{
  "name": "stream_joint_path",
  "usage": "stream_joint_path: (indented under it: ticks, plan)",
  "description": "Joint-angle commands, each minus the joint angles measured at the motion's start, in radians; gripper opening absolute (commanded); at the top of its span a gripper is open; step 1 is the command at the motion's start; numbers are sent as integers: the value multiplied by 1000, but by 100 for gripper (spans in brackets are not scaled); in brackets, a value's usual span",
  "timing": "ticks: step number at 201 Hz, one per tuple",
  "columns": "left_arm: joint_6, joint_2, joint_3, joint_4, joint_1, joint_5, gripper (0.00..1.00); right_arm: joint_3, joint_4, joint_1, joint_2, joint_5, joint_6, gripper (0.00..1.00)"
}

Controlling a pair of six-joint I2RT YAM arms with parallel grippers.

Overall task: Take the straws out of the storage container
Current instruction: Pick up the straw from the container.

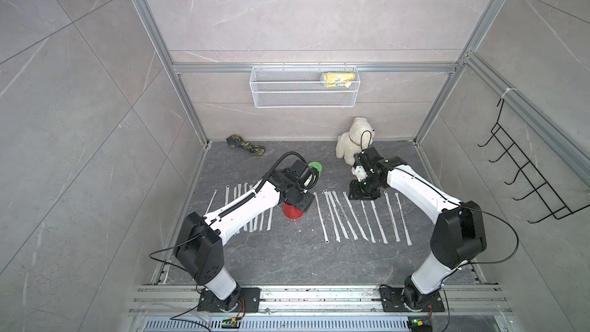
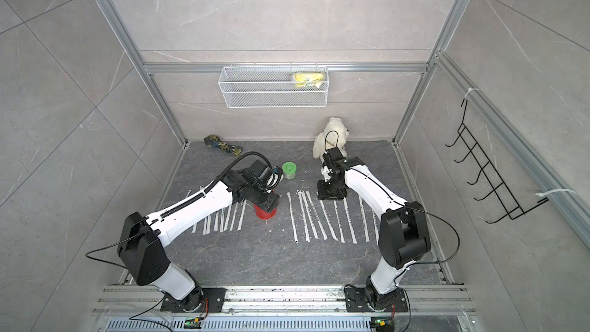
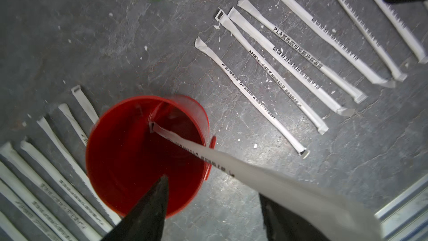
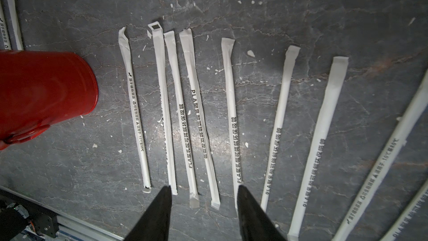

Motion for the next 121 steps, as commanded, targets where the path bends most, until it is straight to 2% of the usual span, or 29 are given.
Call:
stream_joint_path:
  ticks: [1, 24, 44, 121]
  plan:
    - [51, 35, 60, 15, -3, -29, 50, -10, -3, 5, 0, -6, -1, 49]
    - [55, 52, 80, 19, -3, -34, 39, -5, -9, 4, 6, -1, -2, 49]
    - [57, 54, 85, 27, -3, -52, 35, -3, -9, 4, 8, -5, -4, 49]
    - [87, 104, 116, 57, -1, -89, 35, 8, -24, 3, 5, -6, -8, 49]
